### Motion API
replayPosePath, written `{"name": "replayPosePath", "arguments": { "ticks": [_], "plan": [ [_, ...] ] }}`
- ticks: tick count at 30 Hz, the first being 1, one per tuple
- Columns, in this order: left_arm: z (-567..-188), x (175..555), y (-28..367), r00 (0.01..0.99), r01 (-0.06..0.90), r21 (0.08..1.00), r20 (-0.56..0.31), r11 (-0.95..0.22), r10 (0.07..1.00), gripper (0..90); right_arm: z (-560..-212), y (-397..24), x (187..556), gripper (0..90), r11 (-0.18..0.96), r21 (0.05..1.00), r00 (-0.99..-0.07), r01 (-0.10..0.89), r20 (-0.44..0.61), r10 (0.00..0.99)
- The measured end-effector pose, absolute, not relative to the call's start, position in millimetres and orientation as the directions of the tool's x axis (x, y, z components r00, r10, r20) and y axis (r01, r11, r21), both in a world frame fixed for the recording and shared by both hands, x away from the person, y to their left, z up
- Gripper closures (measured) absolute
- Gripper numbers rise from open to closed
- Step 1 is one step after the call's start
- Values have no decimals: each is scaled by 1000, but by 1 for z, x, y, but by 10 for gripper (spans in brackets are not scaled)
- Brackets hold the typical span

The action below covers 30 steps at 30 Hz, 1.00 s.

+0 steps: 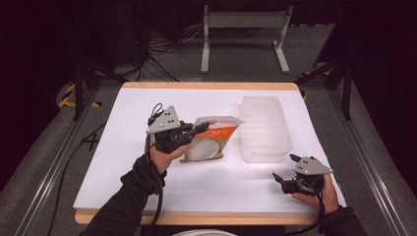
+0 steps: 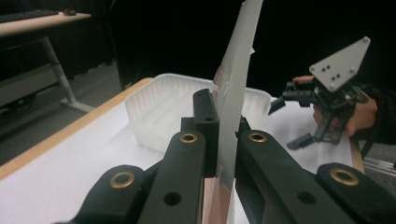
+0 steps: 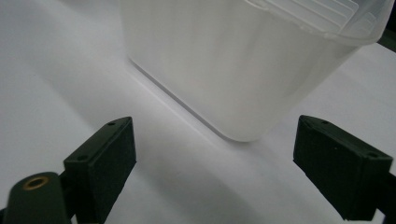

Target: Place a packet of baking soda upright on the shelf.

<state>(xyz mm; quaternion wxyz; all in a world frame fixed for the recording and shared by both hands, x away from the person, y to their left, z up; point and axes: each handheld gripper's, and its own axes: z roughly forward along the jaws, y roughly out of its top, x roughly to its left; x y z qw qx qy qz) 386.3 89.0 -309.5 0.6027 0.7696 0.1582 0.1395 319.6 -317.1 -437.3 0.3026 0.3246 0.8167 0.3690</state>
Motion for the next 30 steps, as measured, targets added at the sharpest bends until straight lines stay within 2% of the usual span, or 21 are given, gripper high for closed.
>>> {"name": "replayPosePath", "arguments": {
  "ticks": [6, 13, 15, 30],
  "plan": [
    [-301, 397, 64, 919, 57, 974, 35, -220, 392, 898, -437, -318, 320, 136, 515, 798, -610, 312, -247, 753],
    [-289, 414, 32, 933, 69, 982, -2, -174, 359, 898, -438, -319, 319, 136, 522, 793, -613, 313, -251, 749],
    [-286, 415, 22, 928, 51, 982, 20, -181, 371, 898, -437, -319, 319, 134, 518, 797, -611, 310, -250, 751],
    [-281, 424, -43, 953, 27, 985, 27, -173, 302, 898, -436, -320, 318, 129, 510, 803, -604, 307, -249, 757]
  ]
}}
